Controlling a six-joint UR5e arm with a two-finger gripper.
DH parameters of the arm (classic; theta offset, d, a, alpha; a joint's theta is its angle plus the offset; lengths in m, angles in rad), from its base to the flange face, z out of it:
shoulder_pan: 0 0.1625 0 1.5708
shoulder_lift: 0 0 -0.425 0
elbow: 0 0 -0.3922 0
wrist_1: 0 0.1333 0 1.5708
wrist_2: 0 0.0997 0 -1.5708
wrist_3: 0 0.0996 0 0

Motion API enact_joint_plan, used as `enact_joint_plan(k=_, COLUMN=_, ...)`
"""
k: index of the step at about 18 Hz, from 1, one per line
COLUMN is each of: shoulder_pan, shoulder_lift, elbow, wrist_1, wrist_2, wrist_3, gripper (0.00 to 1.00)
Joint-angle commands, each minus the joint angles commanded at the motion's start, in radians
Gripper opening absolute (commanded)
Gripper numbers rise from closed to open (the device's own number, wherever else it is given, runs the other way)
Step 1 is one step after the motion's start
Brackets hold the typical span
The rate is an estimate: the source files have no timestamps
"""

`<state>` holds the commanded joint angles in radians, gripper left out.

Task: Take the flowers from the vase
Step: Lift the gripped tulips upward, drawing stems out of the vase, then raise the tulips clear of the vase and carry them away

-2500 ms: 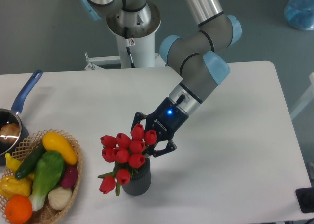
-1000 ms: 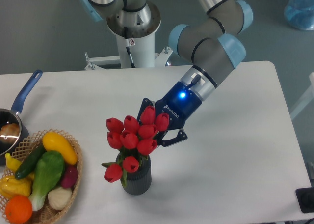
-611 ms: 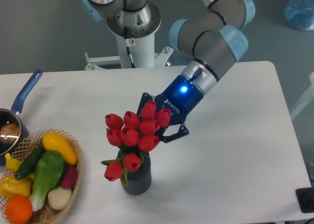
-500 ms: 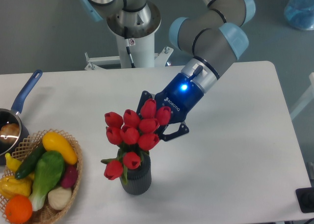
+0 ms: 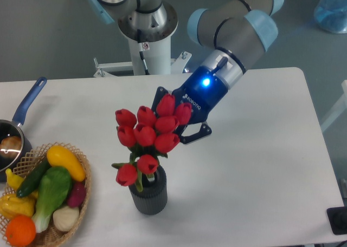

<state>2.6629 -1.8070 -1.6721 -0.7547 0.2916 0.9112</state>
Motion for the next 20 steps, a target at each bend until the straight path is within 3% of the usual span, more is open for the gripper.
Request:
enact_joint_plan(k=7, shoulder_pan=0.048, shoulder_lift=0.046, elbow=0.002, wrist_1=0.0, wrist_2=-0.091, wrist_3=-0.049, gripper=0.38)
enact_joint_plan(k=13, shoulder_pan=0.061, shoulder_lift=0.071, elbow=0.002, wrist_1=-0.002, wrist_2=-0.094, wrist_3=-0.052, gripper=0.38)
enact_joint_plan(k=20, shoulder_pan=0.198, shoulder_lift=0.064, elbow=0.005, wrist_1=-0.003, wrist_2=-0.091, wrist_3=-0.048, gripper=0.38)
